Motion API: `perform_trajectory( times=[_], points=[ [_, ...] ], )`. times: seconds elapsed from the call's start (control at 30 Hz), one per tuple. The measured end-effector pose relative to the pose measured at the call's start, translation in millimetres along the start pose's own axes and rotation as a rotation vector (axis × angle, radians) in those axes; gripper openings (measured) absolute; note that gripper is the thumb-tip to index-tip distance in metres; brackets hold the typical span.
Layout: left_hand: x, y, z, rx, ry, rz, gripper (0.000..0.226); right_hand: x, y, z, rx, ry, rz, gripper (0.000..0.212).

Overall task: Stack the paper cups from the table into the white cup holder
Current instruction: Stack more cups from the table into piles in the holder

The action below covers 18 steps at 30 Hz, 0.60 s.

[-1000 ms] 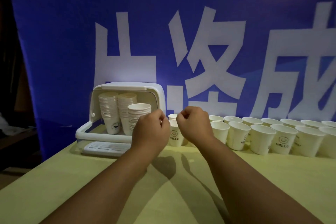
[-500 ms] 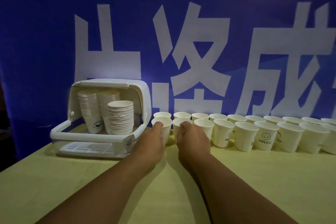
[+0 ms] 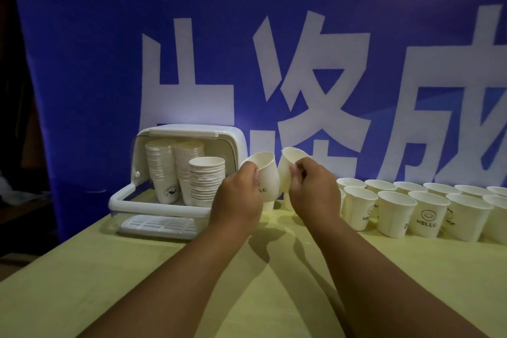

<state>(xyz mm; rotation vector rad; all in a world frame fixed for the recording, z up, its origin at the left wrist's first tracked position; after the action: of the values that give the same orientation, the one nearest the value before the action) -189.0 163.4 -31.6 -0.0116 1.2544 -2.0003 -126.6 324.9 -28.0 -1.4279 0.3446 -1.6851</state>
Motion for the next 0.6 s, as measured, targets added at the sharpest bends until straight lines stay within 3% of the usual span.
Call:
perform_trajectory(
  times=[0.3, 0.4, 0.6],
  points=[
    [18.2, -28.6, 88.5, -0.34, 0.078, 0.017, 0.024, 54.0, -10.2, 1.3, -0.07, -0.325, 0.084, 0.018],
    [42.2, -38.7, 100.2, -0.325, 0.021, 0.085, 0.022, 67.7, -8.8, -2.4, -0.057, -0.406, 0.104, 0.015],
    [70.5, -38.1, 85.9, -0.1, -0.149, 0.133, 0.009, 87.3, -3.7, -9.8, -0.018, -0.458, 0.144, 0.004]
  ],
)
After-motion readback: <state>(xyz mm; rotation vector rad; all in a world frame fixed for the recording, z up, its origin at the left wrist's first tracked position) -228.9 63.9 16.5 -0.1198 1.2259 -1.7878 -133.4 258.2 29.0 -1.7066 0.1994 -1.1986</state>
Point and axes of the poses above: each hand's wrist, its own y-axis away from the middle knuckle, its own z-axis out of the back of the hand, x = y × z, the point moved 7 cm from there along -y, towards the middle knuckle, and after that the axes turned 10 degrees about -y, right-handed, at the moved point
